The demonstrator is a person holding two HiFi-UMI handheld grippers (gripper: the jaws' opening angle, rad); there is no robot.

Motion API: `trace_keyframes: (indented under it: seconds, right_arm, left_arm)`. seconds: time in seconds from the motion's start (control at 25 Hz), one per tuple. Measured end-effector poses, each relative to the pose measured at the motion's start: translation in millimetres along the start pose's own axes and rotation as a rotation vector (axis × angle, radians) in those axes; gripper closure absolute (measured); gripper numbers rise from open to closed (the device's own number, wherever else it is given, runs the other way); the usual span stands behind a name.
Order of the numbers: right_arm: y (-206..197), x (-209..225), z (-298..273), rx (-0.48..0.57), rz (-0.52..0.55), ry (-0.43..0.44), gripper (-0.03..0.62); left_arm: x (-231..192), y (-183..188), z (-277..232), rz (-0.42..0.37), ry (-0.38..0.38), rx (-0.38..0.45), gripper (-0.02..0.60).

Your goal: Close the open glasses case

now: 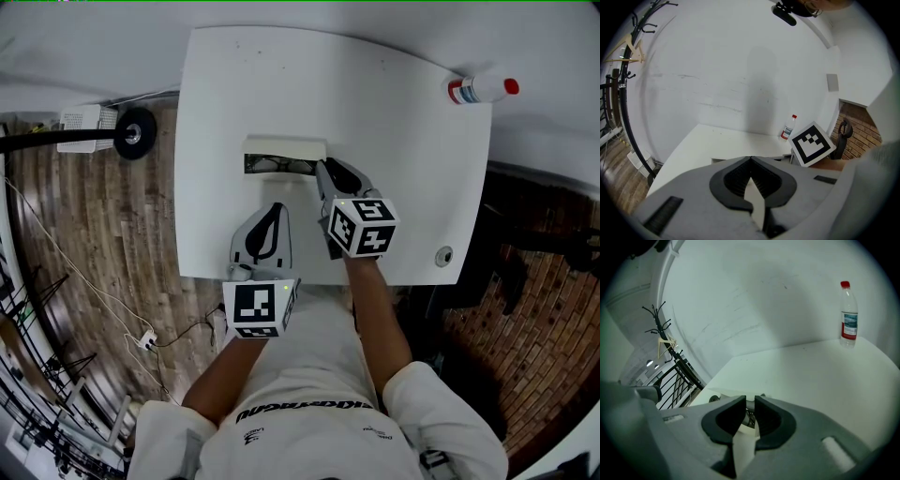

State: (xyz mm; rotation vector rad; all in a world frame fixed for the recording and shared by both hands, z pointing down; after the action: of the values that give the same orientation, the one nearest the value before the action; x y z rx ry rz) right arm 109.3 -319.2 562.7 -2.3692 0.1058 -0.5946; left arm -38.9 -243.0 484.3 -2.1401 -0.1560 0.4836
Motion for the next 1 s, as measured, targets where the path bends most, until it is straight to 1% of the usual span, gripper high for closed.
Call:
trace_keyframes:
  seconds: [0.48, 1.0]
  right_arm:
    - [-12.0, -3.1, 5.7, -0.008, -0.021, -0.008, 0.543]
    - [-22.8, -4.4, 9.2, -0.024, -0.019, -0.013, 0.546]
  left_arm:
    - [2.3, -5.0, 9.2, -0.01, -0.007, -0.001, 0.583]
    - [5.4, -10.2, 17.7, -0.016, -0.007, -0.001, 0.583]
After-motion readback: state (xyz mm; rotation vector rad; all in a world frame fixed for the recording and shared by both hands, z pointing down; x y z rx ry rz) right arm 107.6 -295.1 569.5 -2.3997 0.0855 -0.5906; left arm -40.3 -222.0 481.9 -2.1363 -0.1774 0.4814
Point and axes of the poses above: the fingertips, and each gripper's own axes: z backward along the fingers, x to its right, y out of its top, the point moved 8 cm from there along z, backward along the fingers, and after that the axes turned 2 degrees about -z, right-handed, at the moved point
